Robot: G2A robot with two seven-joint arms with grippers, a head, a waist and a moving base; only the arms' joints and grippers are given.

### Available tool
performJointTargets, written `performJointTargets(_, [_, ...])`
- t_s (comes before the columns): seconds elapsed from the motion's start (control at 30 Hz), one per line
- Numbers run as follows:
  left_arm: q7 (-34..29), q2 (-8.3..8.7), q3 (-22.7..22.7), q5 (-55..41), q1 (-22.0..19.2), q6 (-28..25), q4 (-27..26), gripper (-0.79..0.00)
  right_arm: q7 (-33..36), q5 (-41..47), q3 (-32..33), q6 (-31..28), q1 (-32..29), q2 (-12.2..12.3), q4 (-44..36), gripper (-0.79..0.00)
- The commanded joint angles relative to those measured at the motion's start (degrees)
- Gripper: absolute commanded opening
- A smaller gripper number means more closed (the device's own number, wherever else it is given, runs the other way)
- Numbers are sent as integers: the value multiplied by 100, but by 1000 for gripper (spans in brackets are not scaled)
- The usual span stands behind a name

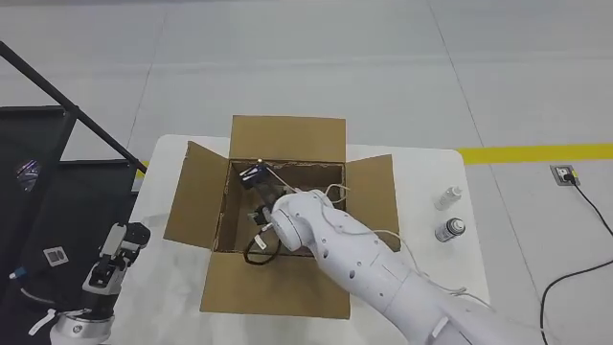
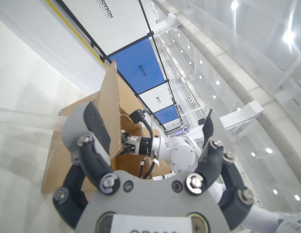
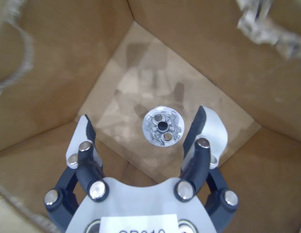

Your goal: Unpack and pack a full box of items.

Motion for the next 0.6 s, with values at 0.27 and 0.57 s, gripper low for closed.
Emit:
performJointTargets(0.27, [0,0,0,0,0,0,0,0,1510,-2214,1625,81,-2164,1035,-5263,0])
performJointTargets(0.57, [0,0,0,0,0,0,0,0,1752,-4624,3624,109,-4129,1473,-7746,0])
